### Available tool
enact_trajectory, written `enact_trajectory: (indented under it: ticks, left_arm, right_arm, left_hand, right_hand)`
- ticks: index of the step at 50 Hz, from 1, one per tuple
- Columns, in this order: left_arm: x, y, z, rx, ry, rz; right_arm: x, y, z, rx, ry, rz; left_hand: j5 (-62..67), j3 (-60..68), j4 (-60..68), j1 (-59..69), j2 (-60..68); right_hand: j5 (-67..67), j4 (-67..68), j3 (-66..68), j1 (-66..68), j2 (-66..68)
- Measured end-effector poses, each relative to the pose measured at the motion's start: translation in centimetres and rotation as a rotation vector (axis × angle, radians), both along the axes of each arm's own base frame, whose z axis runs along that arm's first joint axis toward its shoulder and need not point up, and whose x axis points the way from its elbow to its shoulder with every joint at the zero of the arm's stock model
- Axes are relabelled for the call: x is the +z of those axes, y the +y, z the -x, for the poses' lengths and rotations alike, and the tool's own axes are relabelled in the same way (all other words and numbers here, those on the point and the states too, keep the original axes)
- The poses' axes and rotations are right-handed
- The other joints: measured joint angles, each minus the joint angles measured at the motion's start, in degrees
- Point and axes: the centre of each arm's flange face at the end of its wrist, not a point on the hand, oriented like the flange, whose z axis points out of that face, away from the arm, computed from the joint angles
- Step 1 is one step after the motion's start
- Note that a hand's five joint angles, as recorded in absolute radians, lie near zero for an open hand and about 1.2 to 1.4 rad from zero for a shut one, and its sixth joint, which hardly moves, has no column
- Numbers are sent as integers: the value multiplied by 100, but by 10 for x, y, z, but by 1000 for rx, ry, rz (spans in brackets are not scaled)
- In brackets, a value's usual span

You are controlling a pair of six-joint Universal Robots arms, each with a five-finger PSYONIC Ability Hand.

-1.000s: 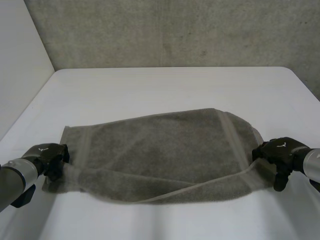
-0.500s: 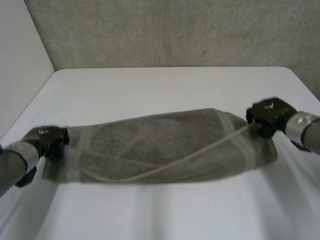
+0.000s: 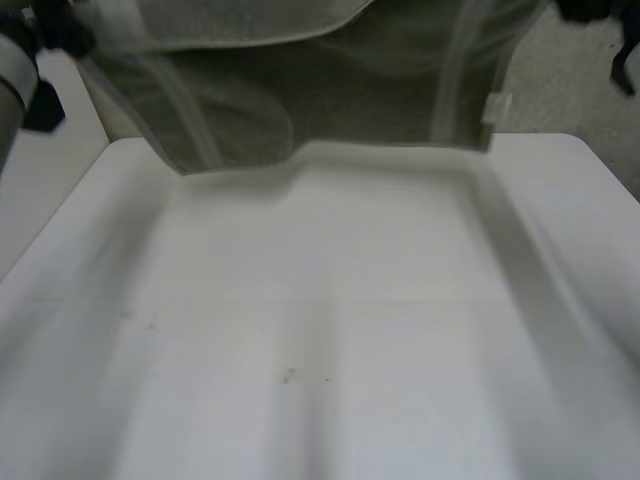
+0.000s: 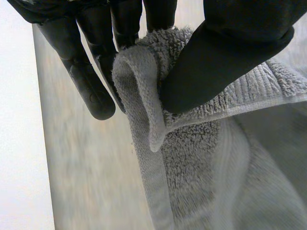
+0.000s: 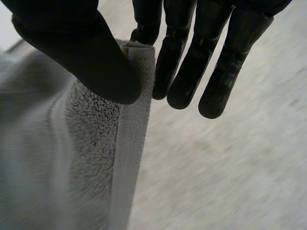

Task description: Fold the towel.

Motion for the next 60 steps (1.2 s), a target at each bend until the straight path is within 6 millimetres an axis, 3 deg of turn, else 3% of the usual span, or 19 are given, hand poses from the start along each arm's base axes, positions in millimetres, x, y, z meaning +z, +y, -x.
enact_trajectory:
  ticks: [5,12,15,20,25,29,35,45,54,58,60]
  left_arm:
    - [-62,16,-4,-3,-38,-213]
    - [-163,53,-10,-26,-117,-492]
    - [-188,64,-12,-42,-152,-545]
    - [-217,80,-17,-63,-226,-607]
    - [-223,92,-26,-55,-269,-636]
    - [-217,102,-31,-46,-280,-647]
    - [-205,119,-36,-38,-281,-668]
    - [-182,149,-59,18,-315,-752]
    - [-181,161,-60,-30,-385,-803]
    - [-180,158,-59,-45,-386,-799]
    - [-179,147,-57,-54,-383,-788]
  right_arm:
    - [-51,11,1,65,104,-201]
    - [-135,24,24,57,279,-467]
    - [-166,31,36,31,365,-554]
    - [-199,47,50,14,500,-662]
    - [-209,65,53,31,579,-731]
    - [-205,76,55,37,600,-765]
    - [-184,92,63,32,606,-821]
    - [-138,116,102,-41,774,-868]
    - [-130,119,109,-39,801,-863]
    - [-131,113,107,-47,765,-838]
    - [-134,101,100,-53,711,-798]
  left_hand:
    - [0,0,0,0,0]
    - [0,0,0,0,1]
    - [0,0,0,0,1]
    - [0,0,0,0,1]
    - [0,0,0,-6,2]
    - [0,0,2,-6,1]
    - [0,0,2,-6,1]
    - [0,0,2,-6,1]
    - [0,-9,-12,-6,-18]
    - [0,-15,-36,-6,-36]
    - [0,-15,-39,-6,-48]
  right_hand:
    - [4,0,0,1,0]
    - [6,1,9,2,0]
    - [7,0,9,2,0]
    - [8,1,9,2,0]
    - [9,0,9,2,7]
    - [9,1,9,1,27]
    - [9,1,10,1,27]
    - [11,1,10,1,27]
    - [13,1,10,1,27]
    - [13,1,10,2,27]
    - [14,1,10,5,27]
